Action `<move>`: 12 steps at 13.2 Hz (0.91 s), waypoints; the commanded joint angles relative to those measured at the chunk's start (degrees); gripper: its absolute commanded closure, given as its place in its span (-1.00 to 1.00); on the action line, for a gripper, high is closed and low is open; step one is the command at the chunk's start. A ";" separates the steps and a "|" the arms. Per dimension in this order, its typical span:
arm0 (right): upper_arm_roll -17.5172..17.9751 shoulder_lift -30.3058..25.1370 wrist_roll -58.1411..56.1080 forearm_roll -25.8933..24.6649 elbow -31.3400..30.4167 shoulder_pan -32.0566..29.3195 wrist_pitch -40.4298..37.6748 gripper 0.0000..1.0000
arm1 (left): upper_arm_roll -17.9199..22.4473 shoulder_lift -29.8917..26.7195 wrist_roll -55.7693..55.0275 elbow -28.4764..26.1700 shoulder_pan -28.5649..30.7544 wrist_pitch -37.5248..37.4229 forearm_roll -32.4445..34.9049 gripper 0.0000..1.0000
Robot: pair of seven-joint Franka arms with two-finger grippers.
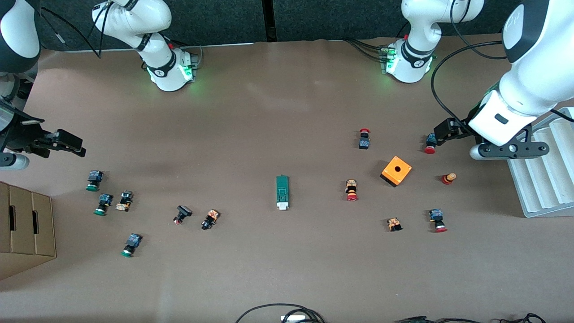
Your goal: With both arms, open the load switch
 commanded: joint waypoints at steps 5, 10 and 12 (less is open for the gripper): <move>0.20 0.11 -0.13 -0.37 0.46 -0.42 0.38 -1.00 | 0.54 0.27 0.61 1.34 -0.33 -0.92 -0.15 -1.00; 0.20 0.11 -0.13 -0.37 0.46 -0.42 0.38 -1.00 | 0.10 1.41 0.52 1.60 2.20 -0.21 -0.06 -1.00; 0.20 0.11 -0.13 -0.37 0.46 -0.42 0.30 -1.00 | -1.22 1.67 0.61 2.21 4.76 -0.21 -0.15 -1.00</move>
